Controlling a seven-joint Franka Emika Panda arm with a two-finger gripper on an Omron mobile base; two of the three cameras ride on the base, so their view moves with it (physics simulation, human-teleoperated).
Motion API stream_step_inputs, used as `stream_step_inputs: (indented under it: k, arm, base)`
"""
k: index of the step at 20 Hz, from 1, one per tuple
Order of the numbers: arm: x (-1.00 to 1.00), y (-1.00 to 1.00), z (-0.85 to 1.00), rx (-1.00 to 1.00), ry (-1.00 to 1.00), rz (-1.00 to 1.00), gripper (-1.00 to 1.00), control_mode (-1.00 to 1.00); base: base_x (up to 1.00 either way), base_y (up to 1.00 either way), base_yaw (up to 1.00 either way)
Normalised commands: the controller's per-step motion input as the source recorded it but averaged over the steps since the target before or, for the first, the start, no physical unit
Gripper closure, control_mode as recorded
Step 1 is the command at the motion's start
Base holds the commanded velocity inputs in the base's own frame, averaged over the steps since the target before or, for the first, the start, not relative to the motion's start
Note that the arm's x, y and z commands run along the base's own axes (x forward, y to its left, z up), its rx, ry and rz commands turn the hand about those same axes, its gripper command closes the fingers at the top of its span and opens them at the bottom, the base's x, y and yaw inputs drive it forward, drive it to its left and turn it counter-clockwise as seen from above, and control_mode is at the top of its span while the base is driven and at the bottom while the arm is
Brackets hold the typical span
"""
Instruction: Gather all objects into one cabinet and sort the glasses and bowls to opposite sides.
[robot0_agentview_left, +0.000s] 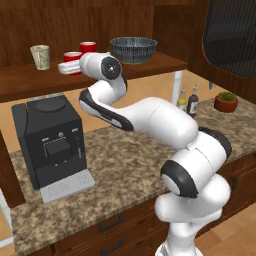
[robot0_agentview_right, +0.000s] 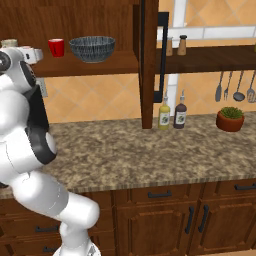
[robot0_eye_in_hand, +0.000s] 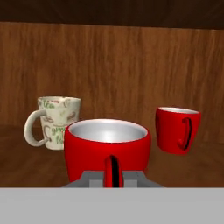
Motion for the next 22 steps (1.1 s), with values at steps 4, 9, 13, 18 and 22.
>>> stream_step_inputs:
  k: [4,9,13,18,22]
  arm:
    - [0.33,0.13,-0.08,0.0,0.0,0.0,1.0,-1.0]
    - [0.35,0.04,-0.02,0.0,0.0,0.0,1.0,-1.0]
    - [0.41,0.06,0.0,0.0,0.01,0.0,1.0,-1.0]
    - [0.44,0.2,0.0,0.0,0.03,0.02,-1.0,-1.0]
    - [0.35,0.17,0.0,0.05,0.0,0.14,-1.0,-1.0]
  base:
    - [0.0,0.0,0.0]
    - [0.0,0.0,0.0]
    - [0.0,0.0,0.0]
    - [0.0,0.0,0.0]
    - [0.0,0.0,0.0]
